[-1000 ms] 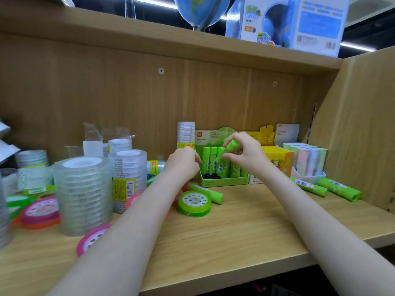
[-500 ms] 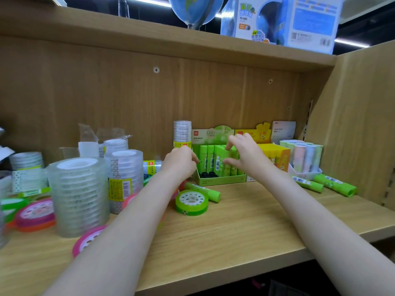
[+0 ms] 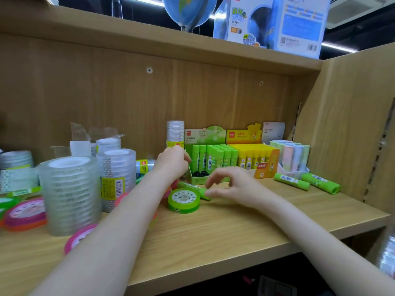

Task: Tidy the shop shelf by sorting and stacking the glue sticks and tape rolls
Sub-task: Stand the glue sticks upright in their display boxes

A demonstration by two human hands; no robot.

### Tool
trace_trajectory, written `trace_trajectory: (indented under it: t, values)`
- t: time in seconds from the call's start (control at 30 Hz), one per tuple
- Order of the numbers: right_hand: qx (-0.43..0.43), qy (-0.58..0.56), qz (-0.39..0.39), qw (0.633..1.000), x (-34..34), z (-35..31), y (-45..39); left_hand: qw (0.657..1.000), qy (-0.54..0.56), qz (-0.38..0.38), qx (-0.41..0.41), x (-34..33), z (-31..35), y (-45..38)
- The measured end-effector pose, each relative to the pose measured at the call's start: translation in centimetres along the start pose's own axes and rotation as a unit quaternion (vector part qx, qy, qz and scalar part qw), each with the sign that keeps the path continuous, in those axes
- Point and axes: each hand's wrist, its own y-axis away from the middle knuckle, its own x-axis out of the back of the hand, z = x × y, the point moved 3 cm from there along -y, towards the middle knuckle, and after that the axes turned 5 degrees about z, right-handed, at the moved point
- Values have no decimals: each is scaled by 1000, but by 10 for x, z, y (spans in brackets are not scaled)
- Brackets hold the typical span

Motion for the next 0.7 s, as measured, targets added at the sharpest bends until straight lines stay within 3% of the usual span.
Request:
trace_trajectory:
  t: [0.37,0.5,0.57,0.7]
  values:
    - [-21,93,7,995,9,25,0,1000,5,-10,0,0,0,0]
    - [-50,-76,210,973,45,23,-18,1000,6,-9,3,-1,0,-1]
    - [-51,-97,279,954,55,20,-32,1000,9,-8,3,-2,0,-2]
    - [-14,13,257,966,38,10,-64,1000,4,-6,2,-3,-2,-3]
